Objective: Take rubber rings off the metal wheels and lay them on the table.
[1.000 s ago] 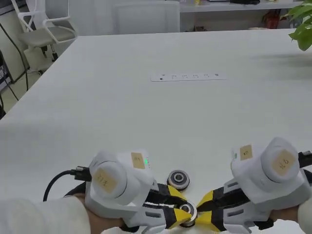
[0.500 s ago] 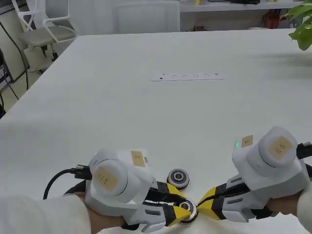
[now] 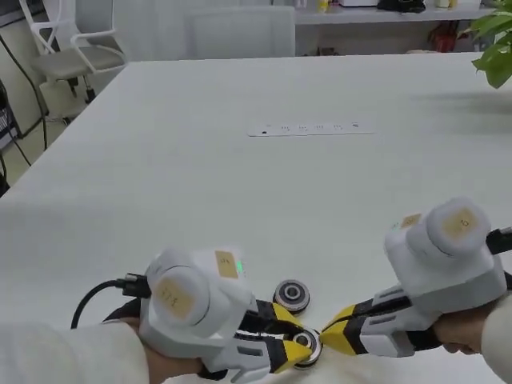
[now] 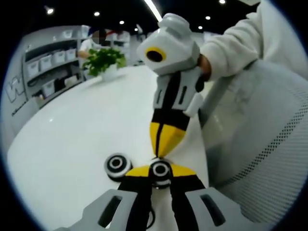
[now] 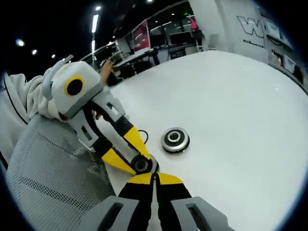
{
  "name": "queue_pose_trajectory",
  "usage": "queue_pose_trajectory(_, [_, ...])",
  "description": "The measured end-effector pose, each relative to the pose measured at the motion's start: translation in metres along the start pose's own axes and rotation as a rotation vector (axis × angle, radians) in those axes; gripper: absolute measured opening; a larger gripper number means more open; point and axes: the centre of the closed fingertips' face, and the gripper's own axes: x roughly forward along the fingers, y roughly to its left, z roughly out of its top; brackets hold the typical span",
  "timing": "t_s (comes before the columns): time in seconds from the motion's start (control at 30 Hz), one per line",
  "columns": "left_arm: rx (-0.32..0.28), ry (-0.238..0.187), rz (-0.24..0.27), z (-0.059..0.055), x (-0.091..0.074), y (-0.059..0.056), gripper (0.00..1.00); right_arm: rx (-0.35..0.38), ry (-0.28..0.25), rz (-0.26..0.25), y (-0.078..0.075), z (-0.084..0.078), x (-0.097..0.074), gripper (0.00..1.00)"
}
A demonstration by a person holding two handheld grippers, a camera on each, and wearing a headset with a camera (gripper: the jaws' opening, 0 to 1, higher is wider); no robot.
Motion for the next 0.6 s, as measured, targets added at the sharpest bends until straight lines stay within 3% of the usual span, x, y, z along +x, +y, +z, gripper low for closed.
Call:
queue_pose_trajectory(0.07, [0.002, -0.001, 0.002, 0.0, 0.0002, 0.0003, 0.14, 0.043, -0.008, 0.007, -0.0002, 0.0007, -0.0003, 0.0])
queue_pose_trajectory(0.13, [0.014, 0.0, 0.004, -0.0002, 0.0001, 0.0003, 0.14, 0.155, -0.028, 0.025, 0.0012, 0.0018, -0.0001, 0.0])
queue_pose_trajectory(0.4, [0.027, 0.002, 0.004, -0.0003, 0.0003, 0.0007, 0.14, 0.125, -0.038, 0.032, 0.0069, 0.004, -0.0006, 0.0])
queue_pose_trajectory(0.6, [0.028, -0.002, 0.004, -0.0003, 0.0004, 0.0011, 0.14, 0.163, -0.045, 0.041, 0.0078, 0.0048, -0.001, 0.0])
